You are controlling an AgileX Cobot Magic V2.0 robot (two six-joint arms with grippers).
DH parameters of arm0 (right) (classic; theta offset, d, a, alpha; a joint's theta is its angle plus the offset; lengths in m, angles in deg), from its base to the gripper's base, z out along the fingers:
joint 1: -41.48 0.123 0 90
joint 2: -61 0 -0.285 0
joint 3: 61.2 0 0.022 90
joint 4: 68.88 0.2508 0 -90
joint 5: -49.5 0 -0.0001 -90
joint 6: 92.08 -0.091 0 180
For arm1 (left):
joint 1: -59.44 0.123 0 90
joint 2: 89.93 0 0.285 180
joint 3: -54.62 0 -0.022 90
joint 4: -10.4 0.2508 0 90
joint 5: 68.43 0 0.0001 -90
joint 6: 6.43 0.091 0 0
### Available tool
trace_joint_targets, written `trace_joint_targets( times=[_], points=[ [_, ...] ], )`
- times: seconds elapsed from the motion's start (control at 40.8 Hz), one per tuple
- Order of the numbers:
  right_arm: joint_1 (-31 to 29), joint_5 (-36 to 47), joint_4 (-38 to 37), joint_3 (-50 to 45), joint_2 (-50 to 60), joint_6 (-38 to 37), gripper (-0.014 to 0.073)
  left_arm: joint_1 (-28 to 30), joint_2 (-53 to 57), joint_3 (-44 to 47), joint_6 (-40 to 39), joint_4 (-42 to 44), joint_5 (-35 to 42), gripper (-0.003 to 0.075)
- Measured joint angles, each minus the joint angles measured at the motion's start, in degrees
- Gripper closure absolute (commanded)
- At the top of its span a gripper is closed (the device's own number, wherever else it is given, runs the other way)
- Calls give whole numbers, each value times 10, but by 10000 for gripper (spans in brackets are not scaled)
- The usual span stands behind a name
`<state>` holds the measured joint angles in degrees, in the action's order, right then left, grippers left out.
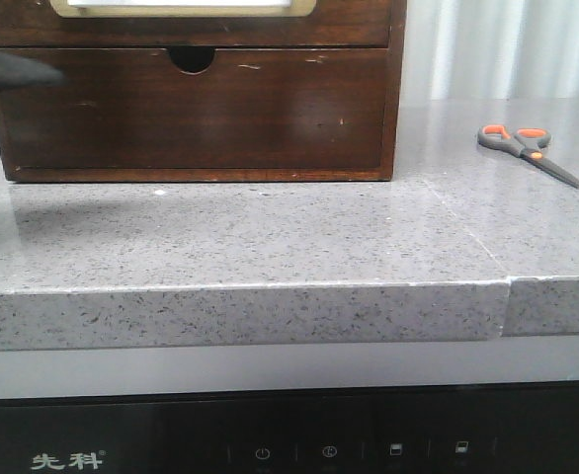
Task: Put scissors in drawer with both arms
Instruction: 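Hook the left gripper onto the white drawer handle, then pull the drawer open toward the robot with the left gripper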
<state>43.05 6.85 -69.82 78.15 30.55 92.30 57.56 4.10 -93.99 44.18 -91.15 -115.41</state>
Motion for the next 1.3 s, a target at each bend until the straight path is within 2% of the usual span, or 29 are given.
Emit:
trace_joint_targets(
  times=[0.172, 0.245, 0.319, 0.54, 0.736, 0.859, 1.079, 1.3],
  points=[
    [0, 0, 0, 0, 0, 1, 20, 0, -56, -54, 0, 0, -12, 105],
    [0, 0, 0, 0, 0, 1, 20, 0, -73, -70, 0, 0, -14, 136],
    [0, 0, 0, 0, 0, 1, 20, 0, -86, -80, 0, 0, -14, 202],
    [0, 0, 0, 0, 0, 1, 20, 0, -108, -101, 0, -1, -16, 461],
    [0, 0, 0, 0, 0, 1, 20, 0, -109, -105, -6, -15, -26, 602],
    [0, 0, 0, 0, 0, 1, 20, 0, -111, -105, -24, -23, -37, 643],
    [0, 0, 0, 0, 0, 1, 20, 1, -106, -89, -20, -36, -50, 645],
    [0, 0, 0, 0, 0, 1, 20, 1, -28, -7, -3, -39, -54, 647]
  ],
)
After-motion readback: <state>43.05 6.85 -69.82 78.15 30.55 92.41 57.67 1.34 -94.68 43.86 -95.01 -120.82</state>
